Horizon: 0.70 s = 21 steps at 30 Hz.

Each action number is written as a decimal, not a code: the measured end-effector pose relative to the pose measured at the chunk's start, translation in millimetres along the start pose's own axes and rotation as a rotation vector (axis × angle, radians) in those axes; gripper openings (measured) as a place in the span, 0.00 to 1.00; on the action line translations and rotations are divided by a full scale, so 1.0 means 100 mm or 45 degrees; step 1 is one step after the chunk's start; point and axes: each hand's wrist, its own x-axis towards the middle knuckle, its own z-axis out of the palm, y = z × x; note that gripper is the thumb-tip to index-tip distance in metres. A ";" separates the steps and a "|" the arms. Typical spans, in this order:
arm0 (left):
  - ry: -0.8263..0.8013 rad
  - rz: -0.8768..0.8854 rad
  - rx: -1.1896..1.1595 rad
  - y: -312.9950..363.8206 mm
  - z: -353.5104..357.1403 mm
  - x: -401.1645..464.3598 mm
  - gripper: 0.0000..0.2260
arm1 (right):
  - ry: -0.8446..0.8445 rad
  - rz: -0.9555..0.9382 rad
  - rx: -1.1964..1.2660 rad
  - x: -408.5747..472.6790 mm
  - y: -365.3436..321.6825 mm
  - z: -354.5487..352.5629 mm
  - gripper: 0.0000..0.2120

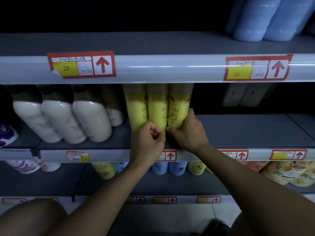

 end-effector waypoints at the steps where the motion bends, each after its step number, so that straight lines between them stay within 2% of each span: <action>1: -0.007 -0.003 -0.003 0.00 0.00 0.00 0.10 | -0.004 -0.003 0.008 0.00 0.00 0.00 0.31; 10: -0.003 0.013 0.007 0.01 0.00 -0.02 0.10 | -0.099 0.005 -0.022 0.01 0.01 -0.06 0.34; 16: -0.014 0.046 -0.014 0.08 -0.05 -0.13 0.10 | -0.138 0.089 -0.075 -0.03 0.01 -0.21 0.47; 21: -0.086 0.105 -0.007 0.17 -0.06 -0.28 0.10 | -0.108 -0.039 -0.217 -0.25 0.19 -0.38 0.37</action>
